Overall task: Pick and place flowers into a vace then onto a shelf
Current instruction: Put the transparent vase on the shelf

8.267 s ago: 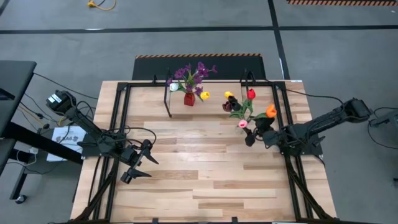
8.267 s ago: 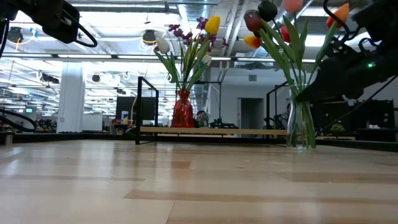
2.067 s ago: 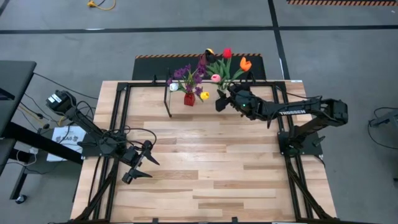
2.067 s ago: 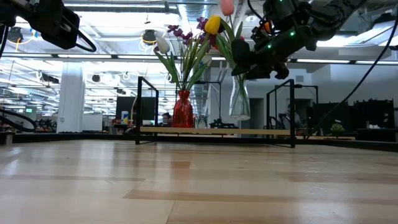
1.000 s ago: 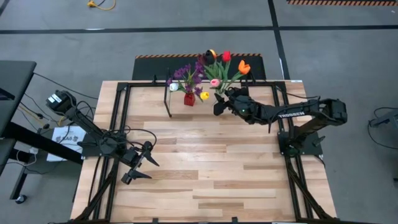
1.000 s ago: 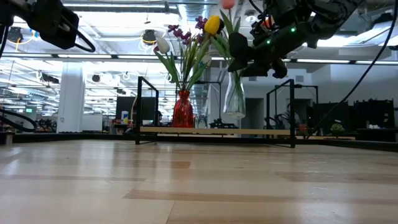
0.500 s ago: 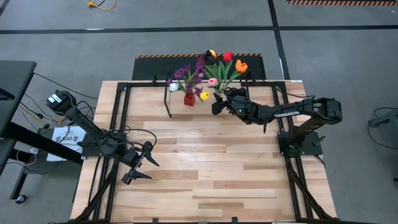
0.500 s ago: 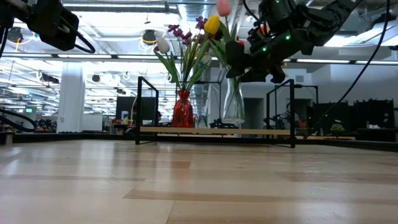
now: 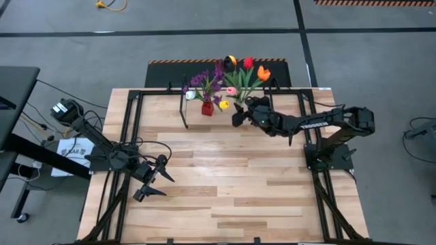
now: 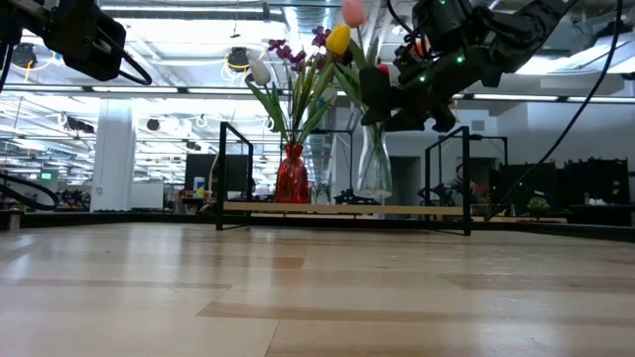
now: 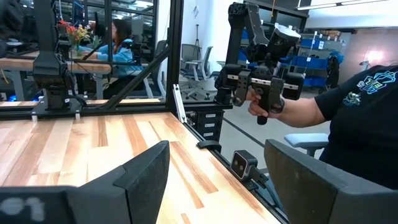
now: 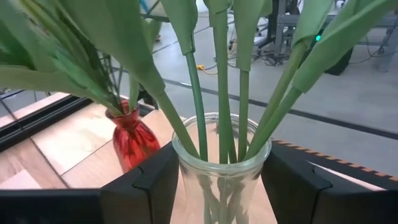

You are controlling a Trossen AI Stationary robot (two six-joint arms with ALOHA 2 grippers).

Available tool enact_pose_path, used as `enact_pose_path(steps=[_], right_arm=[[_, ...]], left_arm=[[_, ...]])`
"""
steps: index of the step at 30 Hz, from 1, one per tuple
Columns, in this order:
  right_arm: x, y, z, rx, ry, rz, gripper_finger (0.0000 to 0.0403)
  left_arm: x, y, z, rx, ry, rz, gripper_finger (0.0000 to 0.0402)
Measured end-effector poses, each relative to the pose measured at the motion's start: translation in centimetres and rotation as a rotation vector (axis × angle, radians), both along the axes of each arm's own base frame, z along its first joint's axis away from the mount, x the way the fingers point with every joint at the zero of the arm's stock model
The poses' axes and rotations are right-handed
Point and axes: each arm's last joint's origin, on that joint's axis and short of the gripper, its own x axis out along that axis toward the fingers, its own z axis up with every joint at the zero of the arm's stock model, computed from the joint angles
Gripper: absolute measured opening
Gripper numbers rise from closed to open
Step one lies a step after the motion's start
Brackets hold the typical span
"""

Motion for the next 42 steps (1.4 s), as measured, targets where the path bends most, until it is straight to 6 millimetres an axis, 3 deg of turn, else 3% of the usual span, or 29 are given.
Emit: enact_pose_path(steps=[5,13,19,27,33,42], right_arm=[[0.01,0.02,-0.01,0.001,0.0,0.002,0.0205],[-0.04,-0.32,0.13,-0.009,-0.008,-0.01,0.0184],[-0.09,-0.53,0.11,-0.01,-0.006,-0.018,0.0207],[-0.16,-0.76,0.11,-0.02,0.007,-0.023,0.0185],[-0.09,-0.74,0.29,-0.024,-0.014,-0.021,0.0207],[0.06,-0.52,0.54,-0.027,-0.043,-0.003,0.0186]], left_arm=[[0.0,0.0,0.0,0.0,0.0,0.0,0.0253],[0.0,0.0,0.0,0.0,0.0,0.0,0.0253],[0.0,0.0,0.0,0.0,0.0,0.0,0.0253],[0.0,0.0,0.0,0.0,0.0,0.0,0.0253],[0.0,0.0,0.0,0.0,0.0,0.0,0.0253],[0.0,-0.01,-0.04,0.002,0.003,0.0,0.0253]])
